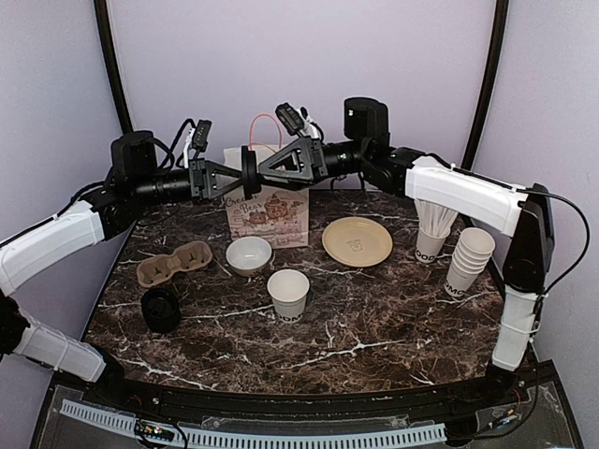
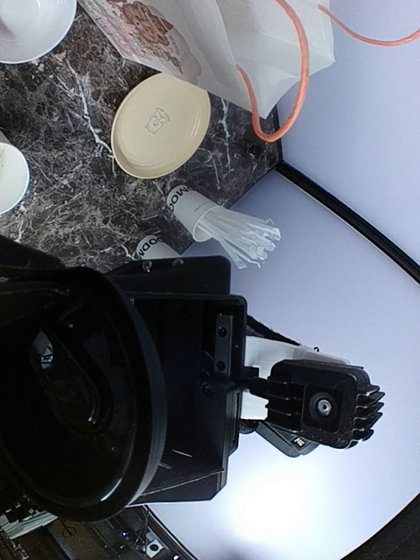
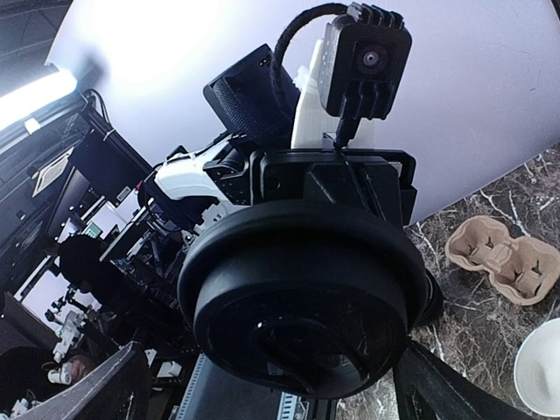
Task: Pack the takeout coffee
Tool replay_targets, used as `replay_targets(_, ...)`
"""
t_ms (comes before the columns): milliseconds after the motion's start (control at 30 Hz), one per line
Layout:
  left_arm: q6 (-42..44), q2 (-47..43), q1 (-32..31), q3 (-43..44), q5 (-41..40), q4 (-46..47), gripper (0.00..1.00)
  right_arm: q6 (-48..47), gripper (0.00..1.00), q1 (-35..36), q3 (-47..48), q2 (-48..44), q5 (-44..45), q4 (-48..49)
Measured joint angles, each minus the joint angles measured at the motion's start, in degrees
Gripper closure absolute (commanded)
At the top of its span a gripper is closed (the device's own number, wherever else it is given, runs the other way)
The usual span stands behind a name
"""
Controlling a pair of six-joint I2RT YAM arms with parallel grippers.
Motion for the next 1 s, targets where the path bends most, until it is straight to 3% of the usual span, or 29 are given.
replay_targets(233,0.0,0.8,-0.5,0.0,-0.3,-0.3,0.98,0.0,0.05,0.3,0.3,0.8,1.2,-1.0)
replay_targets(500,0.5,1.3,-0.6,0.2,-1.2,-0.8,0.98,0.2,0.20,0.1,1.9,1.2,3.6,-4.5)
replay_targets(567,0.6,1.4,-0.6,0.2,-1.2,-0.9,0.98,0.5,0.19,0.1,1.9,1.2,3.8,-4.7)
replay_targets(700,0.9,1.4,-0.6,0.2,-1.4,-0.9,0.98,1.3,0.02,0.1,1.6,1.2,3.5,-4.0)
replay_targets(1000,0.9,1.5,-0.7,-0.1,-0.5,0.2,0.98,8.2,0.02,-0.7,-1.7,1.1,-0.7,5.8)
